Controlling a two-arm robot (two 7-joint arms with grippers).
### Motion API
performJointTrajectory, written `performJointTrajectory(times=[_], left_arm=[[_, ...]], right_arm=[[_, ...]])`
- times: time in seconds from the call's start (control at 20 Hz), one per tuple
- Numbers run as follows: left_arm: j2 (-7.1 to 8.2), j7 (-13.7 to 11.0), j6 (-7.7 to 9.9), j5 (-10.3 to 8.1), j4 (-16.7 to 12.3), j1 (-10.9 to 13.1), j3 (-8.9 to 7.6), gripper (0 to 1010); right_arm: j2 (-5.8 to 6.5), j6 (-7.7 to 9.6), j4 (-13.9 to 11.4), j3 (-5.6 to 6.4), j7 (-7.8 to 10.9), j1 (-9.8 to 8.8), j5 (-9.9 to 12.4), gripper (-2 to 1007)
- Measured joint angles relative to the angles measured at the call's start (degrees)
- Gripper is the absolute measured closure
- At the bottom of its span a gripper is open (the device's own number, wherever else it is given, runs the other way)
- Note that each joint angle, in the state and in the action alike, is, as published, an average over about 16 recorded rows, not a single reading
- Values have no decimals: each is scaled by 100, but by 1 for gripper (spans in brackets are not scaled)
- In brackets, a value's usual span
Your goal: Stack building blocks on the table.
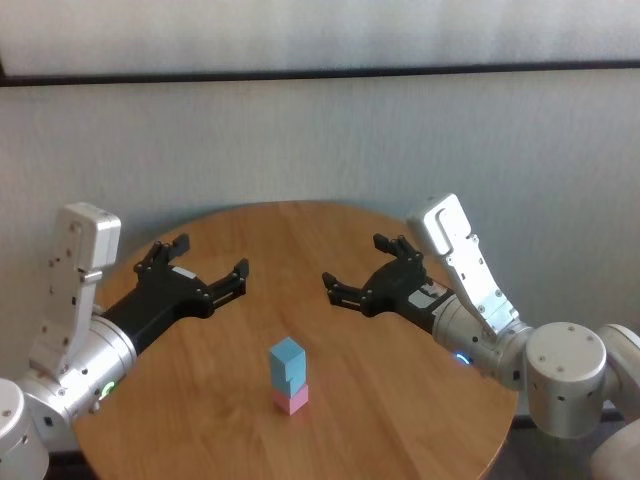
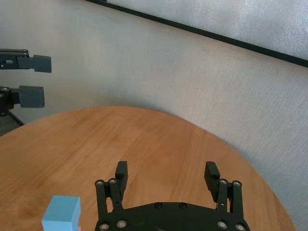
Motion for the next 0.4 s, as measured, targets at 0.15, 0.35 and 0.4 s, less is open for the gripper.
performJointTrajectory(times=[0.15,0.35,0.4], left_arm=[[-10,19,-18,25,-10,16,-17,7],[-7,-20,-5,20,-2,4,-1,7],[-6,-27,-1,18,1,0,3,7]], right_arm=[[0,0,0,0,0,0,0,0],[0,0,0,0,0,0,0,1],[0,0,0,0,0,0,0,1]])
